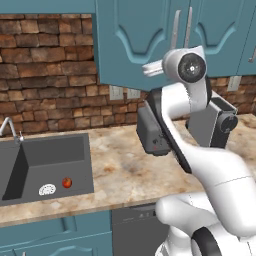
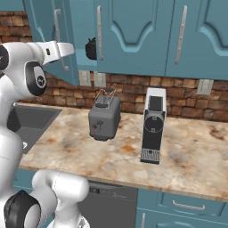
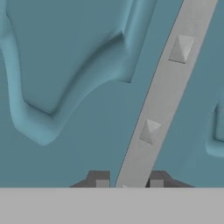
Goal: Open the cabinet, pick the kettle from the cabinet, and place it in the sink.
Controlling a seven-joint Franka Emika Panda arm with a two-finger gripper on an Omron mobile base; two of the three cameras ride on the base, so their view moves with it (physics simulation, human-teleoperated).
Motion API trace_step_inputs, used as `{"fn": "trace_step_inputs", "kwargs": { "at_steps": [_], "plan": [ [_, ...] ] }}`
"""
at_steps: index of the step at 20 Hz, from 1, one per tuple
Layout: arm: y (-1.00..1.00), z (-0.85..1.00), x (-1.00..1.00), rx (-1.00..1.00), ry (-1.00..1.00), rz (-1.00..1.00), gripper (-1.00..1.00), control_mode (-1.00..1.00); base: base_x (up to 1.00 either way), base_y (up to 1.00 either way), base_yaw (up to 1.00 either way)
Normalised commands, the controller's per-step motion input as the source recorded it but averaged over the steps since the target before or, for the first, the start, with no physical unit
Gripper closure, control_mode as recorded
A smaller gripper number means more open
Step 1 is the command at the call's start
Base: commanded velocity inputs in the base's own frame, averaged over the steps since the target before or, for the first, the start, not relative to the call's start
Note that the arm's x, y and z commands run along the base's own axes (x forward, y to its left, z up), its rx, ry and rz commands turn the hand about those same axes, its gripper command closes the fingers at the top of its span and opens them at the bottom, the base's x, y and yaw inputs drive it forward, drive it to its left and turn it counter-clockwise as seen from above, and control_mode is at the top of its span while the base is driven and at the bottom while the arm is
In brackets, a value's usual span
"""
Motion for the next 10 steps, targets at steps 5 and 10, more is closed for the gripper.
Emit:
{"fn": "trace_step_inputs", "kwargs": {
  "at_steps": [5, 10],
  "plan": [
    [0.4, 0.15, -0.19, -0.03, -0.01, -0.07, 1.0, -1.0, 0.0, 0.0, 0.0],
    [0.41, 0.12, -0.23, -0.06, -0.06, -0.09, 1.0, -1.0, 0.0, 0.0, 0.0]
  ]
}}
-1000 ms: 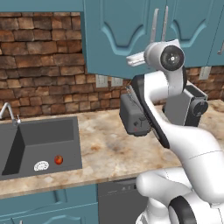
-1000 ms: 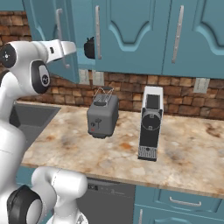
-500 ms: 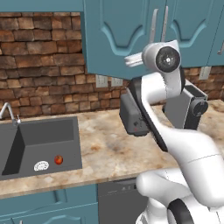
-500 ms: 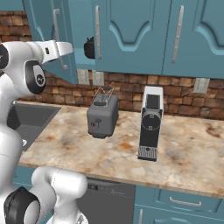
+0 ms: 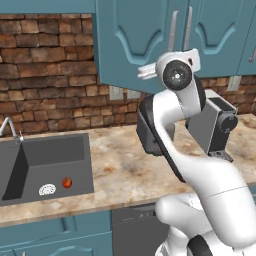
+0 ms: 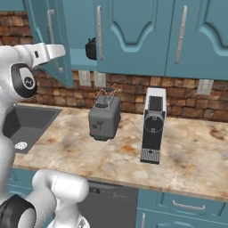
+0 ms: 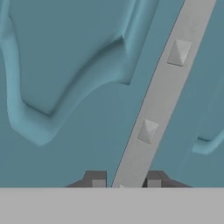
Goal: Open the cabinet, pick the kettle from the cabinet, and place it in the sink.
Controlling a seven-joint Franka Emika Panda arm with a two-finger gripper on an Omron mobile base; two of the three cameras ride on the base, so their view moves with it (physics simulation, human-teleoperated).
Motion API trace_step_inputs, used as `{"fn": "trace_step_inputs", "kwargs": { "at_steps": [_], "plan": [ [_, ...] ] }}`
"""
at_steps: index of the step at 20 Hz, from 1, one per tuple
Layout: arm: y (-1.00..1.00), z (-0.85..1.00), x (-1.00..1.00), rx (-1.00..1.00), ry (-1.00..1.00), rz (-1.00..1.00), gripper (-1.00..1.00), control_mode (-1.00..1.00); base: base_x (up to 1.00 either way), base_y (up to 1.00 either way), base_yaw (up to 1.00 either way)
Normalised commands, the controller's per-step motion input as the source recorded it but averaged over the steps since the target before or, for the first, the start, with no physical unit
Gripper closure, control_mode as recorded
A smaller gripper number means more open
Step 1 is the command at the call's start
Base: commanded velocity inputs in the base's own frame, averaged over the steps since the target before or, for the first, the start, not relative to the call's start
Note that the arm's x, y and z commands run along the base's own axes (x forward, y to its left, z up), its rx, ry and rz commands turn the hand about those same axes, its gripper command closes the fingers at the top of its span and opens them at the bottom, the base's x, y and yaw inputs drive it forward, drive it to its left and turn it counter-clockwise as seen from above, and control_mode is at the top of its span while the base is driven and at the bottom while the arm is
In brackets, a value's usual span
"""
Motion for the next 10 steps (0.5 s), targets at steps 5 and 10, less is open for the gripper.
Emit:
{"fn": "trace_step_inputs", "kwargs": {
  "at_steps": [5, 10],
  "plan": [
    [0.4, 0.12, -0.22, -0.06, -0.04, -0.1, 1.0, -1.0, 0.0, 0.0, 0.0],
    [0.41, 0.12, -0.19, -0.06, -0.03, -0.11, 1.0, -1.0, 0.0, 0.0, 0.0]
  ]
}}
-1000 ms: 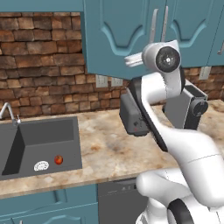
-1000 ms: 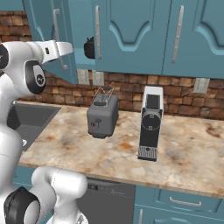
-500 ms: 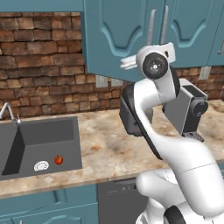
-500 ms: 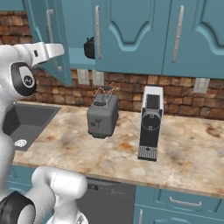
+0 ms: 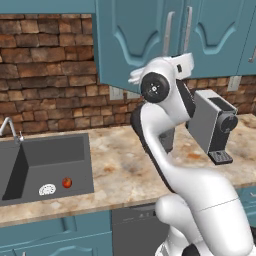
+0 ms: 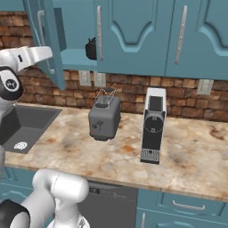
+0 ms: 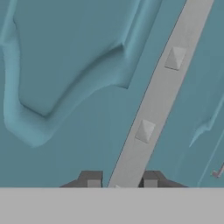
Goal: Open the cabinet, pick the kettle from the cabinet, and place it in the sink.
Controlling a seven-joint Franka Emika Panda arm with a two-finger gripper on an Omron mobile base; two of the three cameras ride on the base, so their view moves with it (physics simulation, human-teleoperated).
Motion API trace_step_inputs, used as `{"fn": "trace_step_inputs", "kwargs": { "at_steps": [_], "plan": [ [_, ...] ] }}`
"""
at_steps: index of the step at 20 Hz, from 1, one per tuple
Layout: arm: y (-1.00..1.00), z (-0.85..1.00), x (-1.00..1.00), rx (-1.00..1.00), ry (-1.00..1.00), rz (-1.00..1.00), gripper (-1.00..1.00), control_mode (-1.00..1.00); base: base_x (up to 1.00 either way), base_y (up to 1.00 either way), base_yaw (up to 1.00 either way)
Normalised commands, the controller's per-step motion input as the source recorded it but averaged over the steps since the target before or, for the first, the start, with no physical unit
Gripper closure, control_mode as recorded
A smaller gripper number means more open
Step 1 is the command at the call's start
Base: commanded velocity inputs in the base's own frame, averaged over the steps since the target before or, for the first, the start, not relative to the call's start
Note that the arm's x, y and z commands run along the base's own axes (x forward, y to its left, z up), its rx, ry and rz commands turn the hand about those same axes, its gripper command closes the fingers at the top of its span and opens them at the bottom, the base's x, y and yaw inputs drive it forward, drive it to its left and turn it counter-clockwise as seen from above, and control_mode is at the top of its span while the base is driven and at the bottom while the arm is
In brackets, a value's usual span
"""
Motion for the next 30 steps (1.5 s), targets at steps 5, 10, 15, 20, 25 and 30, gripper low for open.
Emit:
{"fn": "trace_step_inputs", "kwargs": {
  "at_steps": [5, 10, 15, 20, 25, 30],
  "plan": [
    [0.41, 0.14, -0.16, -0.06, -0.02, -0.11, 1.0, -1.0, 0.0, 0.0, 0.0],
    [0.41, 0.17, -0.08, -0.04, 0.0, -0.11, 1.0, -1.0, 0.0, 0.0, 0.0],
    [0.4, 0.16, -0.05, -0.03, 0.0, -0.1, 1.0, -1.0, 0.0, 0.0, 0.0],
    [0.4, 0.14, -0.05, -0.03, 0.0, -0.11, 1.0, -1.0, 0.0, 0.0, 0.0],
    [0.4, 0.12, -0.06, -0.01, 0.0, -0.11, 1.0, -1.0, 0.0, 0.0, 0.0],
    [0.43, 0.06, -0.05, -0.01, 0.0, -0.12, 1.0, -1.0, 0.0, 0.0, 0.0]
  ]
}}
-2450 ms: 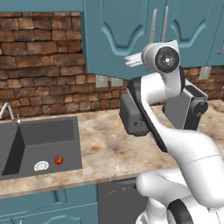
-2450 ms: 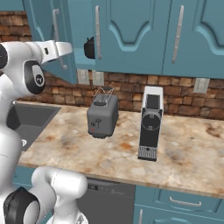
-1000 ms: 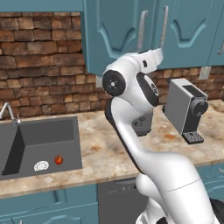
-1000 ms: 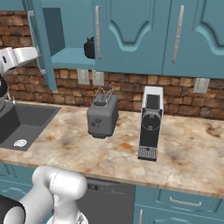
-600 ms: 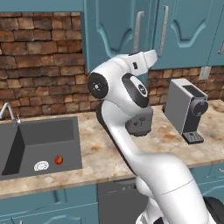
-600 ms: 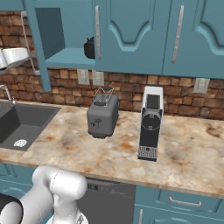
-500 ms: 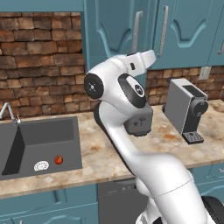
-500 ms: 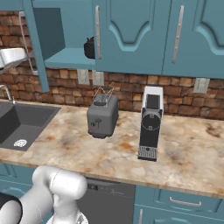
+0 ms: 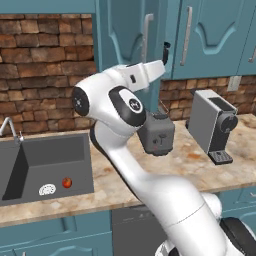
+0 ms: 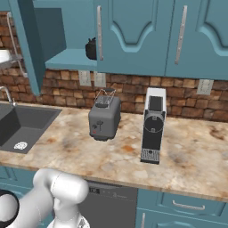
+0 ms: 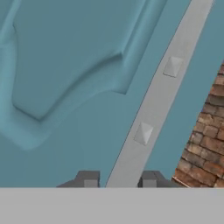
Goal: Open the cabinet, pick the kettle from the cabinet, and place it in the sink.
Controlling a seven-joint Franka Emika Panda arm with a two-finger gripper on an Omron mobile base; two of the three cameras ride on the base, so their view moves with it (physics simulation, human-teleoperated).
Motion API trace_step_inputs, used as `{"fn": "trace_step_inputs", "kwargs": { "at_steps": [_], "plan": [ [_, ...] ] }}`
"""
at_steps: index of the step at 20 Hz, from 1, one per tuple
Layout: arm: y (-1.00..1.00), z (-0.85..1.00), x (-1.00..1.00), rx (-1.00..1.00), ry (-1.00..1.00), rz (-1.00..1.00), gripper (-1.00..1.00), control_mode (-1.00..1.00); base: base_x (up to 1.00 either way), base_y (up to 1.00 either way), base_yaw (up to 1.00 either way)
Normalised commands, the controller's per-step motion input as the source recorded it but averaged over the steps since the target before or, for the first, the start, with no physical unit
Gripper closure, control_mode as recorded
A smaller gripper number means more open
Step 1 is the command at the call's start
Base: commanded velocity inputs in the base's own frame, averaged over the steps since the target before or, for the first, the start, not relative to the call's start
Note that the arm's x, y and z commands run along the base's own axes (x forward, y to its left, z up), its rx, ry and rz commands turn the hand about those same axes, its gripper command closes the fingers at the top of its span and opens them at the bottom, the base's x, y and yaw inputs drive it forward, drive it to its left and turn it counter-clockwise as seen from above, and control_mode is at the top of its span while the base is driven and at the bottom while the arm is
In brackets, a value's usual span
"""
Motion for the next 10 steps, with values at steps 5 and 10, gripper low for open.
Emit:
{"fn": "trace_step_inputs", "kwargs": {
  "at_steps": [5, 10],
  "plan": [
    [0.34, 0.05, -0.02, 0.0, 0.0, -0.11, 1.0, -1.0, 0.0, 0.0, 0.0],
    [0.25, 0.01, -0.01, 0.0, 0.0, -0.11, 1.0, -1.0, 0.0, 0.0, 0.0]
  ]
}}
